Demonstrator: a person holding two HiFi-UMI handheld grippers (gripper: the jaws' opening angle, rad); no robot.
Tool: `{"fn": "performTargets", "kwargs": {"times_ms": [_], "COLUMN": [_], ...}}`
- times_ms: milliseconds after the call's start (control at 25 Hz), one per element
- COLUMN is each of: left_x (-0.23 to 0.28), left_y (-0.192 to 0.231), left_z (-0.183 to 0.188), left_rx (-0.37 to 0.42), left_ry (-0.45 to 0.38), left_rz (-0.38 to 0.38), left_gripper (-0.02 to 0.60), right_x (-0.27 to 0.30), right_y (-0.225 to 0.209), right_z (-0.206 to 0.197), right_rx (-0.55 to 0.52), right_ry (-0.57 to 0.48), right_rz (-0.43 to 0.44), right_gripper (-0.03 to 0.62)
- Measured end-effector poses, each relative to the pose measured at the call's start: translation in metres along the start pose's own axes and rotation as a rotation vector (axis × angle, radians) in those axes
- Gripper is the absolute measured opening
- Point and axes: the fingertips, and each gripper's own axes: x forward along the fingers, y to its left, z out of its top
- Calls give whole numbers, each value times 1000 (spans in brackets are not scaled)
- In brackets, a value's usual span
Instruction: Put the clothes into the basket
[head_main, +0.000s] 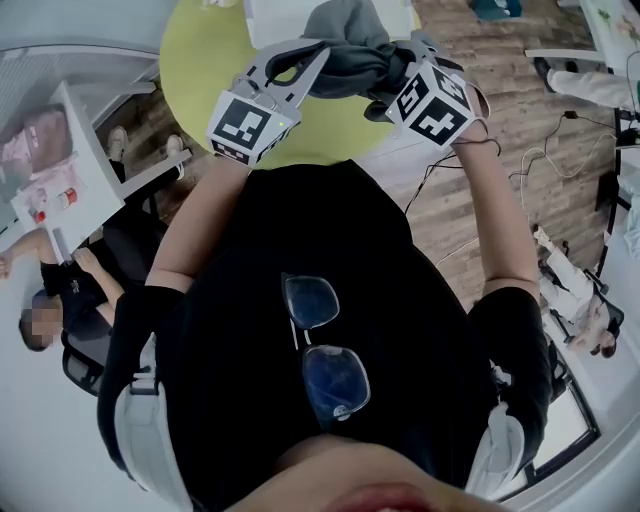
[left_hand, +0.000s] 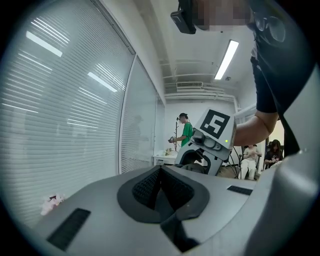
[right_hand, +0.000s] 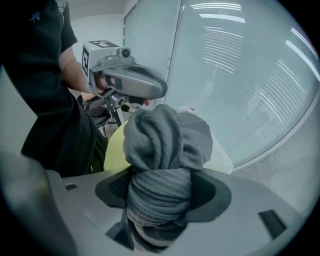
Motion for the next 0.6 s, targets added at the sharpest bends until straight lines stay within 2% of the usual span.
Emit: {"fn": "performTargets", "kwargs": {"times_ms": [160, 360, 600], "left_x": [-6, -14, -15], "left_y": [15, 34, 61], "left_z": [12, 23, 27], "left_rx": [0, -12, 2], "left_ry": [-20, -39, -60], "left_rz": [34, 80, 145], "left_gripper": [11, 11, 11], "right_x": [-6, -11, -2], "right_y": [-23, -55, -93], "right_z": [21, 47, 69], "right_rx": [-108, -251, -320], "right_ry": [6, -3, -21], "right_rz": [-28, -104, -168], "right_gripper": [318, 318, 318]}}
